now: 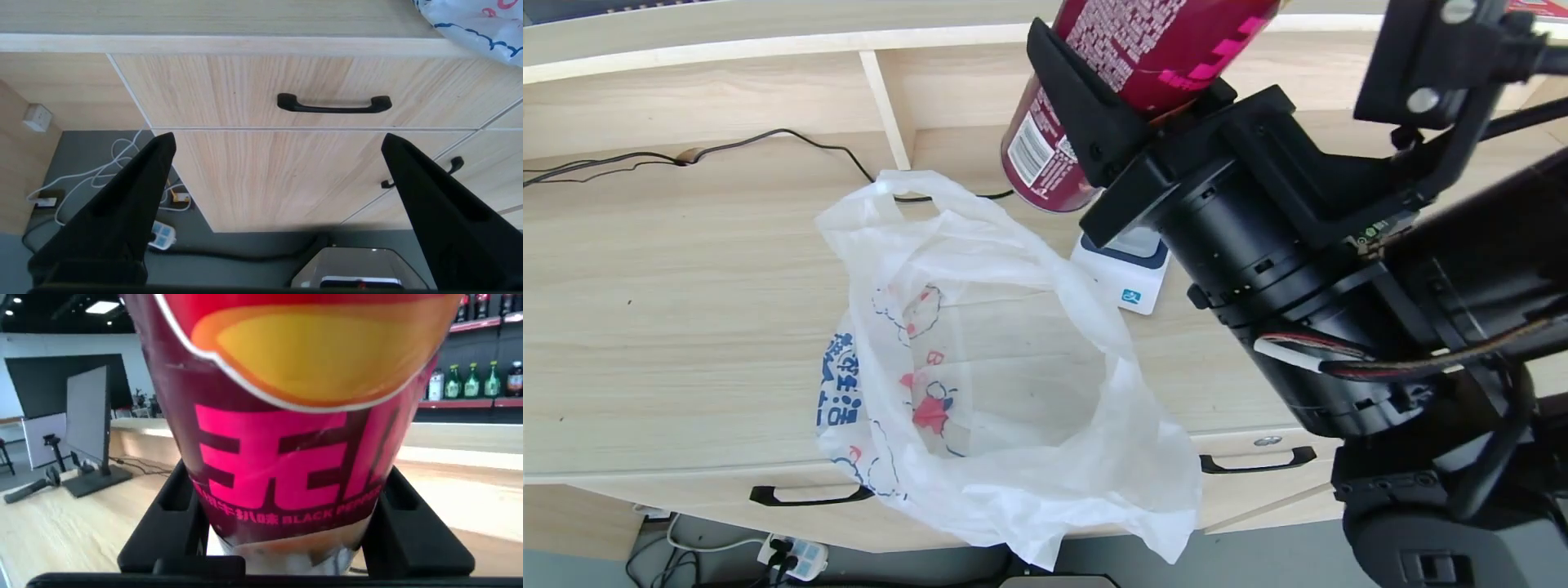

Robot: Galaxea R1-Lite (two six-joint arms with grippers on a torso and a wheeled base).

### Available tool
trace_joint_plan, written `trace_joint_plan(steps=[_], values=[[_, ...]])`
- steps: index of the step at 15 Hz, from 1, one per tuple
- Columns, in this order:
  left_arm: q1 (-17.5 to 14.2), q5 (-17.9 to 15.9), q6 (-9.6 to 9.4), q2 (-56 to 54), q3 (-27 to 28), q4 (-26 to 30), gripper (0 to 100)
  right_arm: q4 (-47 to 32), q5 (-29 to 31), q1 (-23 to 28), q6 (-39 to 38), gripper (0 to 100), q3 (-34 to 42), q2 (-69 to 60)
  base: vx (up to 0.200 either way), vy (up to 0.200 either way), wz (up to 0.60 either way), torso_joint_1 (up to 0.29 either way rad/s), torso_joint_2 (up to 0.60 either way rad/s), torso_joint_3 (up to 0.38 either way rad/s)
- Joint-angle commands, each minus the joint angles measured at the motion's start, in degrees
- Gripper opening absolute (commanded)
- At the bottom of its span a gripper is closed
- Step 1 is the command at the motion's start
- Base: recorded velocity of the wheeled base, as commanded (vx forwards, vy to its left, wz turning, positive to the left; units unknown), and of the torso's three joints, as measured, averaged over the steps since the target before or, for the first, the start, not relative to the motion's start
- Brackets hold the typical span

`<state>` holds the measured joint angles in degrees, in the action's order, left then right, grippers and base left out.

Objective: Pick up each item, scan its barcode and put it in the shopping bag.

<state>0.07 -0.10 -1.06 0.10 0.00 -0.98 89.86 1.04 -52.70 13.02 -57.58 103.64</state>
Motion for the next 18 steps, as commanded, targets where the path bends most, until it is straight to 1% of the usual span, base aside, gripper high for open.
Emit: trace_joint_plan(steps=[1, 2, 3, 6, 7, 12, 14, 16, 18], values=[[0.01, 0.01, 0.01, -0.01, 0.0, 0.01, 100, -3.02, 9.25, -3.2, -2.56, 0, 6.42, -9.69, 0.0, 0.0, 0.0, 0.0, 0.0, 0.0], [0.01, 0.01, 0.01, -0.01, 0.0, -0.08, 100, -6.45, 12.67, -4.17, -6.43, 0, 9.68, -12.06, 0.0, 0.0, 0.0, 0.0, 0.0, 0.0], [0.01, 0.01, 0.01, -0.01, 0.0, -0.08, 100, -7.24, 13.64, -4.69, -9.68, 0, 13.98, -13.12, 0.0, 0.0, 0.0, 0.0, 0.0, 0.0], [0.01, 0.01, 0.01, -0.01, 0.0, -0.08, 100, -7.77, 14.96, -4.78, -13.99, 0, 18.73, -13.29, 0.0, 0.0, 0.0, 0.0, 0.0, 0.0], [0.01, 0.01, 0.01, -0.01, 0.0, 0.01, 100, -7.77, 14.96, -4.87, -14.25, 0, 19.61, -13.12, 0.0, 0.0, 0.0, 0.0, 0.0, 0.0], [0.01, 0.01, 0.01, -0.01, 0.0, 0.01, 100, -7.33, 14.87, -4.08, -15.74, 0, 21.98, -14.0, 0.0, 0.0, 0.6, 0.0, 0.0, 0.003], [0.01, 0.01, 0.01, -0.01, 0.0, -0.08, 100, -7.42, 13.99, -3.29, -16.89, 0, 25.23, -15.49, 0.0, 0.0, 0.6, 0.01, 0.0, 0.002], [0.01, 0.01, 0.01, -0.01, 0.0, -0.08, 100, -7.68, 14.34, -0.65, -17.59, 0, 25.23, -15.23, 0.0, 0.0, 0.0, 0.0, 0.0, 0.0], [0.01, 0.01, 0.01, -0.01, 0.0, 0.01, 100, -7.94, 11.88, 0.14, -18.38, 0, 23.39, -14.17, 0.0, 0.0, 0.0, 0.0, 0.0, 0.0]])
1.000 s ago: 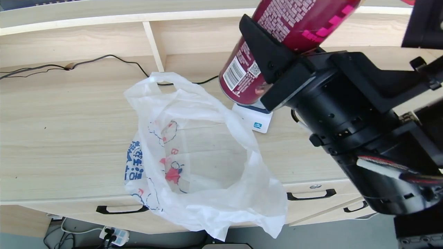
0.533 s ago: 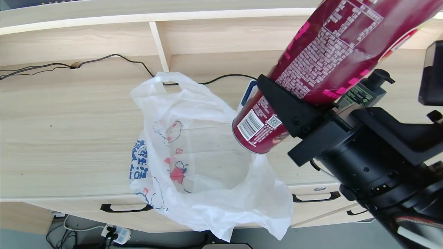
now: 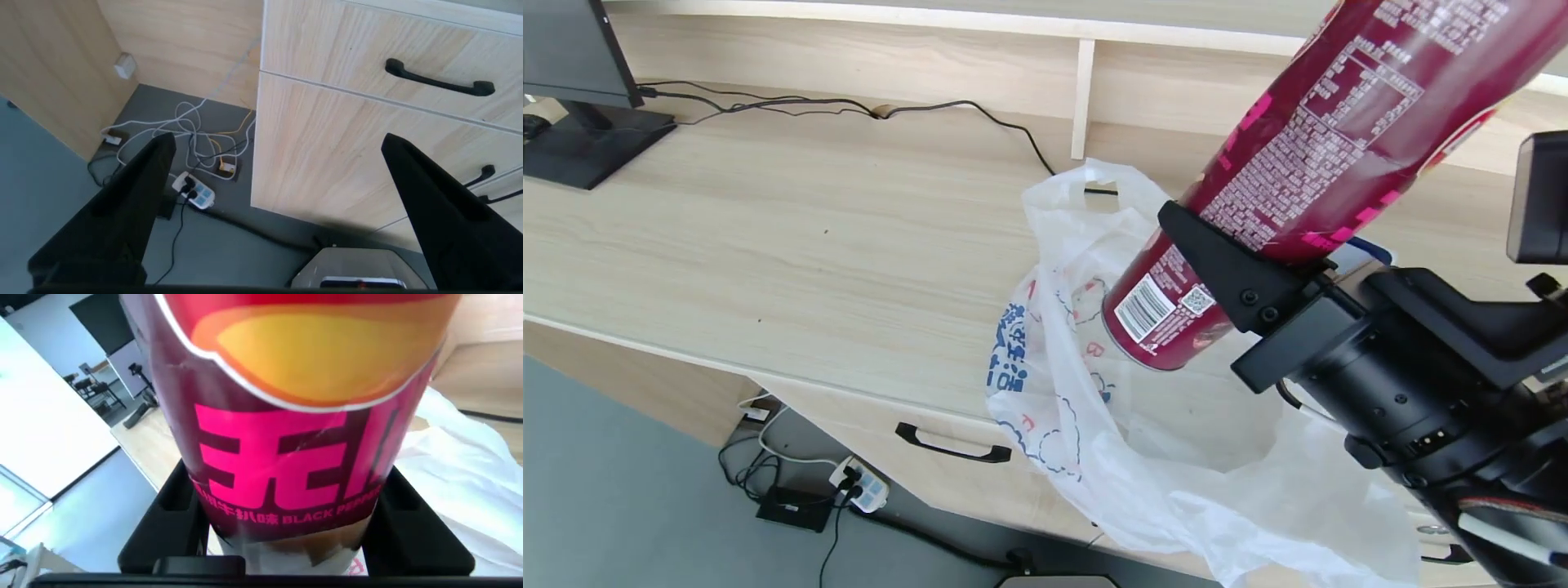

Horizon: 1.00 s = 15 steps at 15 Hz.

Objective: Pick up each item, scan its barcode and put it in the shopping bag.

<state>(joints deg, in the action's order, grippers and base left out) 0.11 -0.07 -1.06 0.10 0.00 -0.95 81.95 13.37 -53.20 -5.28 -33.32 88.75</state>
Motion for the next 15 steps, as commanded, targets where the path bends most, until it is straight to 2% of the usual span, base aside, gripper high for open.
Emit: trace_joint_plan(steps=[1, 4, 6, 8, 10, 15], values=[[-0.02, -0.01, 0.01, -0.01, 0.0, -0.02, 100, 1.29, -2.04, 0.99, -1.84, 0, -2.02, 3.01, 0.0, 0.0, 0.0, 0.0, 0.0, 0.0], [-0.02, -0.01, 0.01, -0.01, 0.0, -0.1, 100, 2.69, -6.08, 3.45, -3.33, 0, -4.04, 8.11, 0.0, 0.0, 0.0, 0.0, 0.0, 0.0], [-0.02, -0.01, 0.01, -0.01, 0.0, -0.1, 100, 2.69, -6.08, 4.33, -3.16, 0, -3.07, 9.07, 0.0, 0.0, 0.0, 0.0, 0.0, 0.0], [-0.02, -0.01, 0.01, -0.01, 0.0, -0.02, 100, 2.78, -7.04, 8.46, -0.17, 0, -2.45, 10.66, 0.0, 0.0, 0.0, 0.0, 0.0, 0.0], [-0.02, -0.01, 0.01, -0.01, 0.0, -0.1, 100, 3.22, -10.74, 11.63, 3.08, 0, -3.95, 12.06, 0.0, 0.0, 0.0, 0.0, 0.0, 0.0], [-0.02, -0.01, 0.01, -0.01, 0.0, -0.02, 100, 3.22, -11.88, 11.54, 5.1, 0, -1.22, 12.06, 0.0, 0.0, 0.0, 0.0, 0.0, 0.0]])
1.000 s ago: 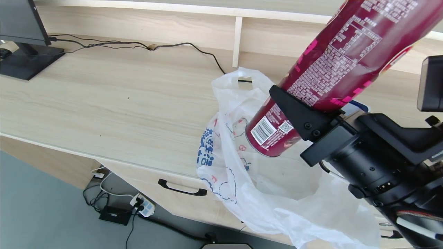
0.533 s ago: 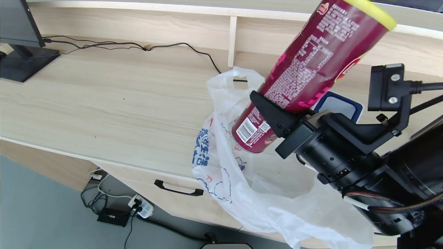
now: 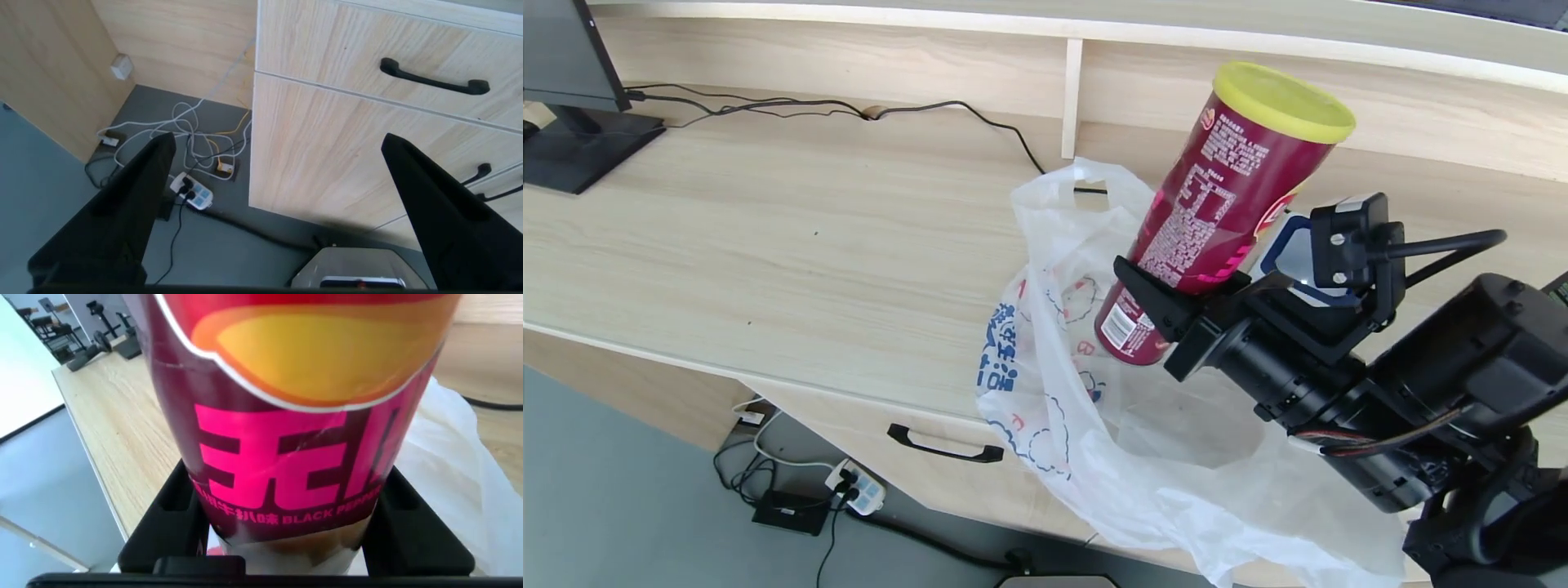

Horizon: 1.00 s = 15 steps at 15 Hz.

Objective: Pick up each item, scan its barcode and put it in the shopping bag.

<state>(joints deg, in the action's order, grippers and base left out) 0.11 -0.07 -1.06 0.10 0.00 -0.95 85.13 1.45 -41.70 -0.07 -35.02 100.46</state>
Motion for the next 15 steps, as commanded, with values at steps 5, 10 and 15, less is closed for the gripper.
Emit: trace_joint_plan(steps=[5, 10, 15], values=[[-0.02, -0.01, 0.01, -0.01, 0.0, -0.1, 100, 0.04, -0.04, -0.66, 1.3, 0, 0.04, 2.02, 0.0, 0.0, 0.0, 0.0, 0.0, 0.0], [-0.02, -0.01, 0.01, -0.01, 0.0, -0.02, 100, -1.02, -4.0, -2.15, 3.33, 0, -10.06, 6.06, 0.0, 0.0, 0.0, 0.0, 0.0, 0.0], [-0.02, -0.01, 0.01, -0.01, 0.0, -0.02, 100, -1.19, -4.26, -0.84, 3.5, 0, -13.58, 9.22, 0.0, 0.0, 0.0, 0.0, 0.0, 0.0]])
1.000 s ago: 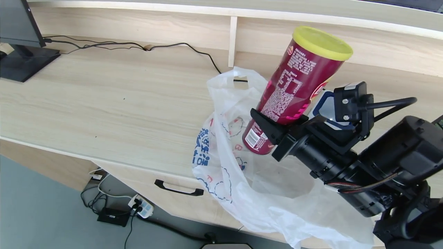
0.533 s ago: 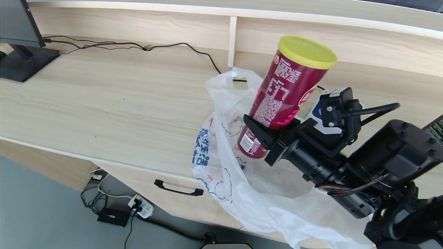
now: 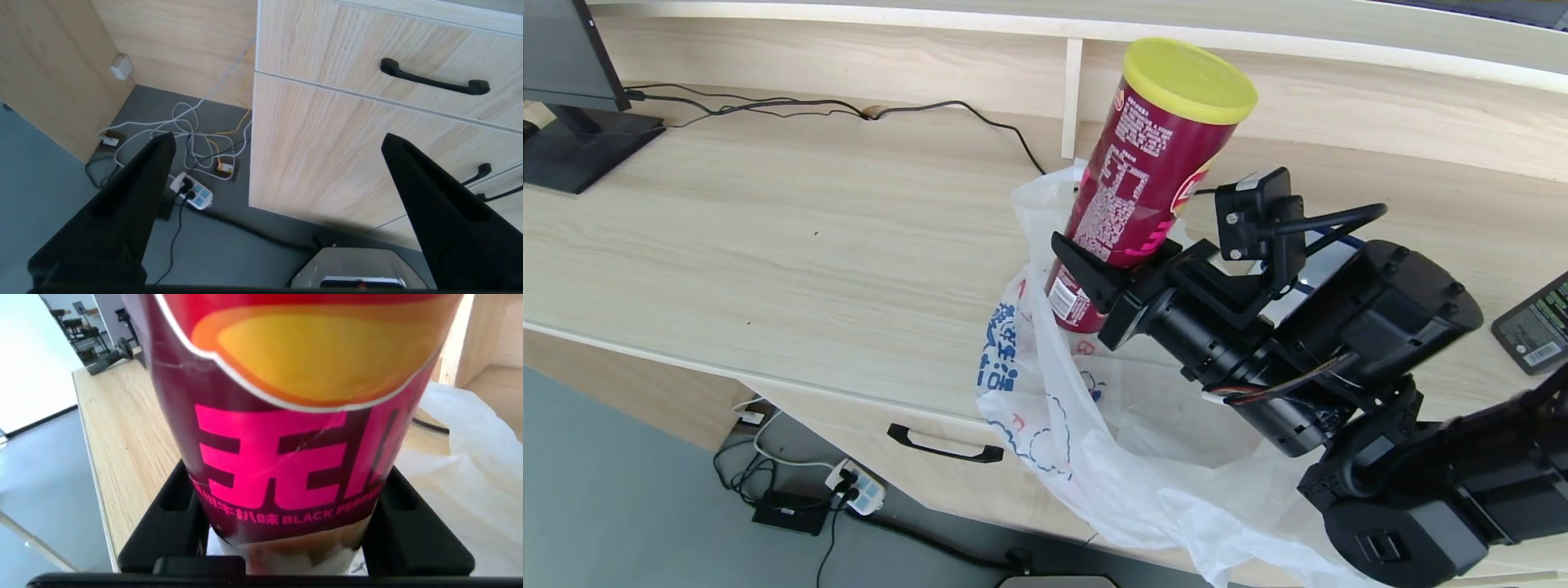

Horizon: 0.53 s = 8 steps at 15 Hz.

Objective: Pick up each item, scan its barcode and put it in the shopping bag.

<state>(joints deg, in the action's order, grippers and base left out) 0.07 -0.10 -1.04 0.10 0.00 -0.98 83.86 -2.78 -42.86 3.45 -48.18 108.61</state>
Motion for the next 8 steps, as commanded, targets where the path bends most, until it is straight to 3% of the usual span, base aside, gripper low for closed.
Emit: trace_joint_plan(steps=[1, 8], values=[[0.01, 0.01, -0.02, -0.01, 0.0, -0.08, 100, 0.16, -0.03, 0.94, 0.07, 0, -0.34, 1.08, 0.0, 0.0, 0.0, 0.0, 0.0, 0.0], [0.01, 0.01, -0.02, -0.01, 0.0, 0.01, 100, 0.08, -0.12, 3.58, 2.09, 0, -0.51, 2.14, 0.0, 0.0, 0.0, 0.0, 0.0, 0.0]])
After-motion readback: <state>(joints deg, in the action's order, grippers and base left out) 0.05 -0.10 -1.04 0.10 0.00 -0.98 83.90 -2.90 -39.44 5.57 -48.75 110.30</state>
